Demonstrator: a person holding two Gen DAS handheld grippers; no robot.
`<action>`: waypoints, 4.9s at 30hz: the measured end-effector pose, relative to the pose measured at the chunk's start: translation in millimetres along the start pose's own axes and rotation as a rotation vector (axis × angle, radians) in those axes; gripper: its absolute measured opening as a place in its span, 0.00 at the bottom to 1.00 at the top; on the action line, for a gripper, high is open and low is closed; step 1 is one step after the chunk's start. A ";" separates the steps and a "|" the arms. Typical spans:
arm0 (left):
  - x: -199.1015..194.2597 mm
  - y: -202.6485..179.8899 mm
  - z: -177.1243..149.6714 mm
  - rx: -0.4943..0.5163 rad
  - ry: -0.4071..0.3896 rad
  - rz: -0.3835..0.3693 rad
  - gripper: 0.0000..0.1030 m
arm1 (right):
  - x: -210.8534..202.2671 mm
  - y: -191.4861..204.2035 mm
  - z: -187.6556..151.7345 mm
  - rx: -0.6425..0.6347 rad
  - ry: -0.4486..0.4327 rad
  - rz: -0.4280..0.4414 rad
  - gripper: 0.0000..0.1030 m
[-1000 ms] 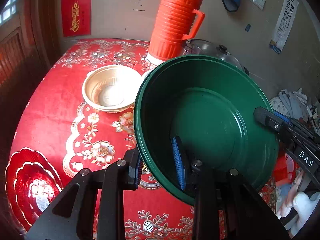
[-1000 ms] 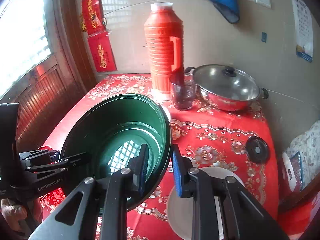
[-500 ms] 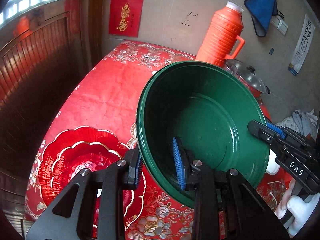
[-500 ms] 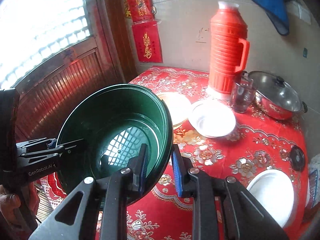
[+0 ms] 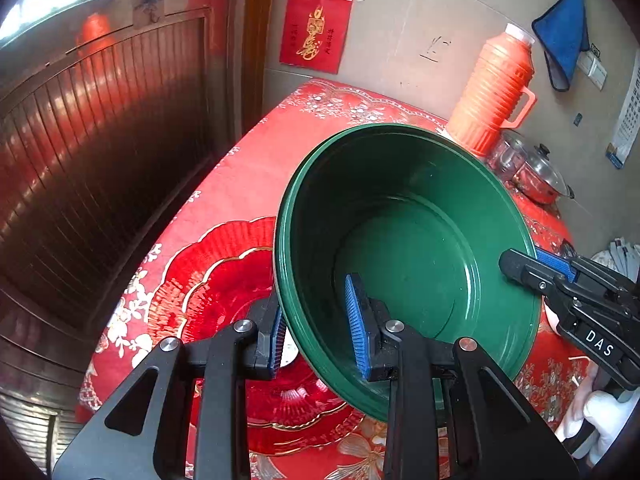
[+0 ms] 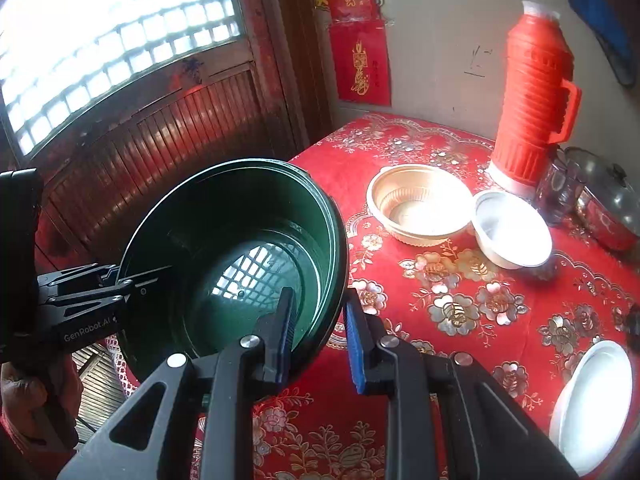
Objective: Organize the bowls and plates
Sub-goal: 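Lift the green basin with both tools and carry it toward the stacked red plates, then lower the green basin onto the stacked red plates with both tools, then open both tools and release the green basin rim, then move both tools to the large white plate on the table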
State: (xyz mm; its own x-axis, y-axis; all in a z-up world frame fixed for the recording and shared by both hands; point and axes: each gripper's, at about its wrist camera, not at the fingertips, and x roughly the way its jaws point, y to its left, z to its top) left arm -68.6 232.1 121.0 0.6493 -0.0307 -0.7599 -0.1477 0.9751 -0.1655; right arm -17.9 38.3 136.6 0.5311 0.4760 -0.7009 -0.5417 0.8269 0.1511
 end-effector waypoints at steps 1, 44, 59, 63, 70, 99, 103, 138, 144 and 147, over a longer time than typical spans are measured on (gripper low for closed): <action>-1.4 5.4 -1.6 -0.009 -0.002 0.004 0.26 | 2.5 4.1 -0.2 -0.008 0.005 0.005 0.24; 22.2 79.6 -46.1 -0.078 0.027 0.193 0.27 | 81.3 70.1 -12.0 -0.120 0.182 0.083 0.25; 32.1 82.2 -42.9 -0.074 0.020 0.218 0.27 | 83.9 76.8 -14.7 -0.138 0.182 0.046 0.26; 32.4 80.8 -44.3 -0.073 0.017 0.219 0.29 | 84.1 77.1 -14.8 -0.129 0.186 0.059 0.33; 26.7 82.9 -45.5 -0.083 -0.001 0.204 0.35 | 78.9 73.3 -15.9 -0.122 0.175 0.063 0.38; -24.1 7.6 -22.6 0.020 -0.213 0.175 0.59 | 13.3 23.5 -22.5 0.014 0.077 0.039 0.58; -19.6 -14.2 -20.8 0.059 -0.211 0.152 0.59 | 5.4 8.7 -26.0 0.043 0.072 0.012 0.59; 67.4 -163.0 4.2 0.233 -0.056 -0.033 0.59 | -38.8 -132.1 -44.9 0.267 0.055 -0.173 0.62; 81.6 -185.3 6.0 0.252 -0.015 -0.059 0.59 | -52.6 -157.2 -46.0 0.293 0.044 -0.210 0.62; 85.3 -203.8 2.5 0.277 0.000 -0.081 0.59 | -61.3 -175.6 -51.6 0.314 0.048 -0.240 0.62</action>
State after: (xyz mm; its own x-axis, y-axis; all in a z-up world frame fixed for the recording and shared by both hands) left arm 18.8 31.3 91.4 0.6510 -0.1110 -0.7509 0.1141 0.9923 -0.0478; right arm 11.0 -151.6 117.1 0.5835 0.2496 -0.7728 -0.1766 0.9678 0.1792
